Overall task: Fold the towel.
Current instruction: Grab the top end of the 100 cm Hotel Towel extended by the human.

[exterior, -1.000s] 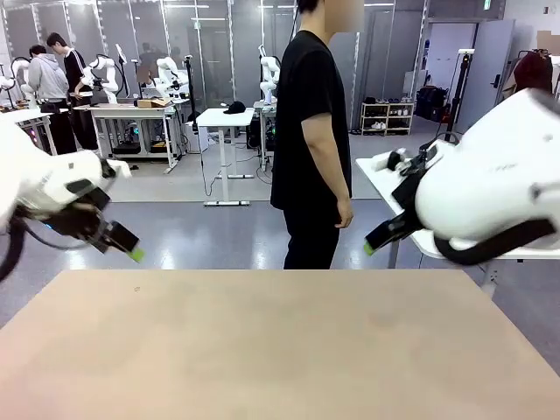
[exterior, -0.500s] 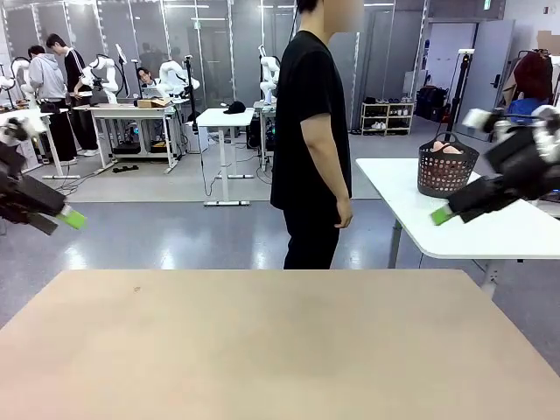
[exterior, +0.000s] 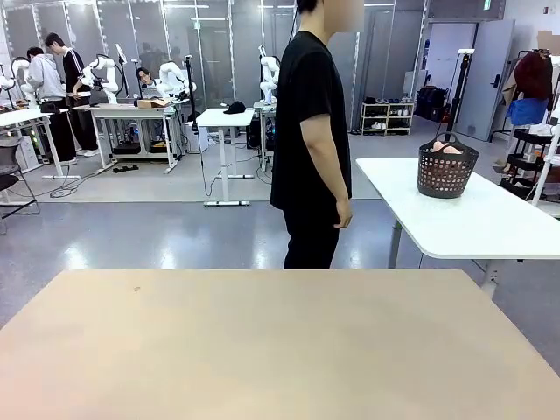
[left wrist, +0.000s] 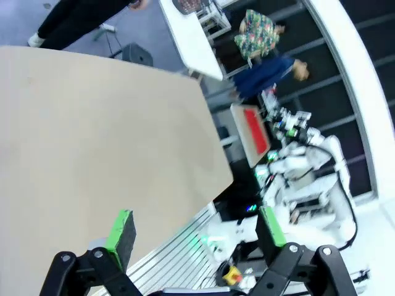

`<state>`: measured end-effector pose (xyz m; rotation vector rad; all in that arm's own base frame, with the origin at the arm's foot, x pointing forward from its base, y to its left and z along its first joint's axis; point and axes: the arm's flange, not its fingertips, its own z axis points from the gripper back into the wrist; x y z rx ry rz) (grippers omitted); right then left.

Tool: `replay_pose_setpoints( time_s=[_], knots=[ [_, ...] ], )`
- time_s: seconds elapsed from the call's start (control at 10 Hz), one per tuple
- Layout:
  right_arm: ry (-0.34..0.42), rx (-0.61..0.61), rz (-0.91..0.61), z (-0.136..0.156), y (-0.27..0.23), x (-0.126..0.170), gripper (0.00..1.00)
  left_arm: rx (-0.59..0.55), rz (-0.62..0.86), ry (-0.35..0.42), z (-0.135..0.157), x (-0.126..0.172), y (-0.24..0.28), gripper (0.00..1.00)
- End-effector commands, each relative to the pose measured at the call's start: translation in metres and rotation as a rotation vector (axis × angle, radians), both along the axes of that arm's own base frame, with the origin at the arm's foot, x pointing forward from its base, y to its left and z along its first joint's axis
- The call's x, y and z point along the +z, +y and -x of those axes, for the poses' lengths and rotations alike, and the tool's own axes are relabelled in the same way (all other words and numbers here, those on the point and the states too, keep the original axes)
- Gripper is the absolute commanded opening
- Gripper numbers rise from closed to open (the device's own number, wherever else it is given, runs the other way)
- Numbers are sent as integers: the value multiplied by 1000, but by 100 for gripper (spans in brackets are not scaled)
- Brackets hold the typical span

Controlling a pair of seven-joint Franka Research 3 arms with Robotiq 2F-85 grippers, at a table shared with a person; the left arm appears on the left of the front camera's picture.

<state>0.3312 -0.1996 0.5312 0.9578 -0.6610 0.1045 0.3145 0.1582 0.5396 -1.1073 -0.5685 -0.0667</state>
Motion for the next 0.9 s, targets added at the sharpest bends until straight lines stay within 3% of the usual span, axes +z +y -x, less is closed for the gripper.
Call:
replay_pose_setpoints(
  time_s=[0.0,0.4,0.8],
  knots=[
    [-59,-38,-84,1,-10,-13,100,91,94,4,7,-16,16,100],
    [-64,-86,-77,7,-19,-22,100,189,87,20,25,-11,22,100],
    [-45,-96,-118,11,-32,-20,100,181,97,39,23,-21,41,100]
  ],
)
